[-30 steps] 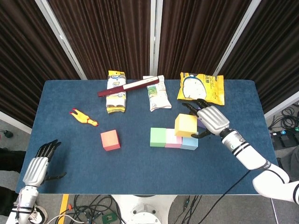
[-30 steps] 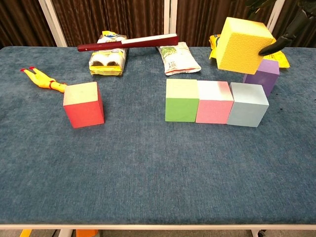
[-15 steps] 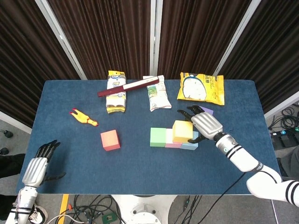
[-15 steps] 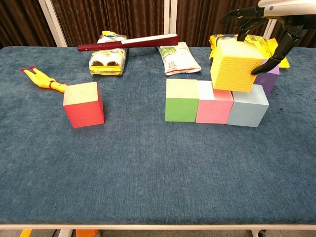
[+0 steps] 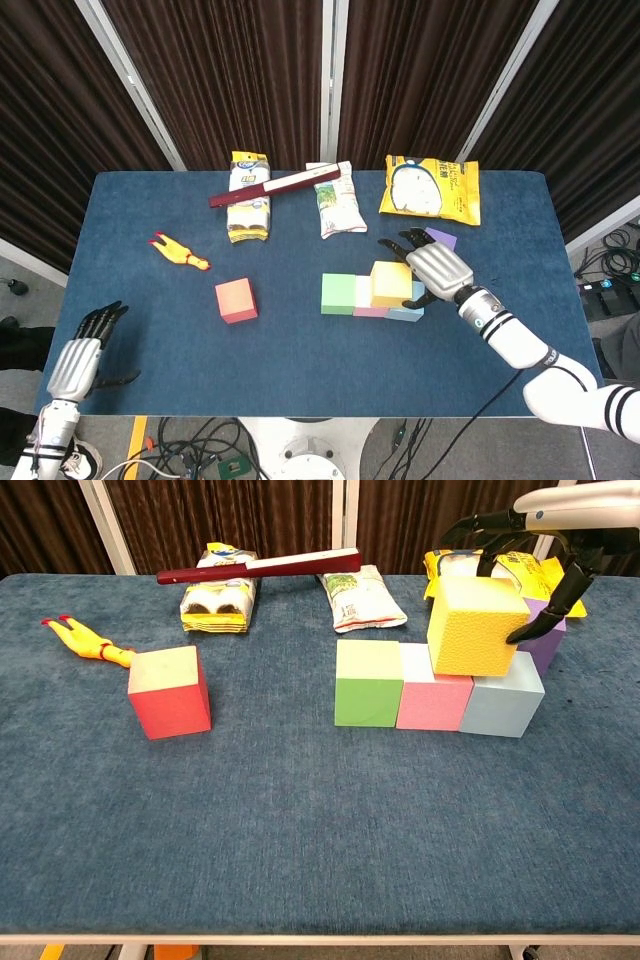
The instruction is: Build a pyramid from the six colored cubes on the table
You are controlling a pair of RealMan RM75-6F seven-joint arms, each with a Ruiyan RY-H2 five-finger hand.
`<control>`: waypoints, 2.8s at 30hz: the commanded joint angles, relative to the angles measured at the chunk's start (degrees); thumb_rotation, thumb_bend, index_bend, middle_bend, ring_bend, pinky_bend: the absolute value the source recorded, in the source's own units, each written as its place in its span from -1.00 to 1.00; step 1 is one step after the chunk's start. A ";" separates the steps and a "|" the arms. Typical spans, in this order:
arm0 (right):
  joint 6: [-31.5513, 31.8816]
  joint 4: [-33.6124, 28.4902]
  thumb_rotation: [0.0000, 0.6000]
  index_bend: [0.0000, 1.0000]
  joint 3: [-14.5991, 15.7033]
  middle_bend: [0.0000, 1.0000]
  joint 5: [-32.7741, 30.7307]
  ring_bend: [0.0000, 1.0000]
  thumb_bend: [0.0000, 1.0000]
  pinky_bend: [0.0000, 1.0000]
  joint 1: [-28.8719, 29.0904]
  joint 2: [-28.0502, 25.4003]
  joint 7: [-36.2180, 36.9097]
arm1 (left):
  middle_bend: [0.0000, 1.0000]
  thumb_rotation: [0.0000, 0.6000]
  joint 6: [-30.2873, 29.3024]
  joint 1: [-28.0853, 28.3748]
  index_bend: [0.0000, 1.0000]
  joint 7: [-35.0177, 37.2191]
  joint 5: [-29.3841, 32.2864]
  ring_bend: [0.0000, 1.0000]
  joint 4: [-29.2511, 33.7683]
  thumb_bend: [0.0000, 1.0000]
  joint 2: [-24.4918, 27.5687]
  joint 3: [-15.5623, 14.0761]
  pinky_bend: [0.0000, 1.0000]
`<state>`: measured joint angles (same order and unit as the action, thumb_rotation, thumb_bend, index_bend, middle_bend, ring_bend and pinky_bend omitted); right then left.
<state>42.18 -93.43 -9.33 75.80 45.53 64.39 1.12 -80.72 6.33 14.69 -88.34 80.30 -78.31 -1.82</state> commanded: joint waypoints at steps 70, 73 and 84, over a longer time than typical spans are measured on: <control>1.08 -0.53 1.00 -1.00 1.25 -0.48 -1.39 -1.00 -1.00 -1.00 0.71 0.50 -1.14 | -0.94 1.00 -0.21 -0.69 -0.81 0.45 -0.17 -1.00 -0.34 -1.00 0.26 -0.47 -0.92; 0.74 -0.72 1.00 -1.00 1.00 -0.47 -1.41 -1.00 -1.00 -1.00 0.94 0.73 -0.23 | -0.94 1.00 -0.25 -0.67 -0.81 0.47 -0.21 -1.00 -0.30 -1.00 0.32 -0.43 -0.92; 1.45 -0.53 1.00 -1.00 0.24 -0.37 -2.28 -1.00 -1.00 -1.00 1.46 2.31 -0.73 | -0.94 1.00 -0.27 -0.69 -0.81 0.70 -0.34 -1.00 -0.36 -1.00 0.43 -0.51 -0.92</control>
<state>43.50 -94.09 -9.04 73.59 46.94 66.51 0.54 -80.99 5.64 15.40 -88.68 79.94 -77.88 -2.33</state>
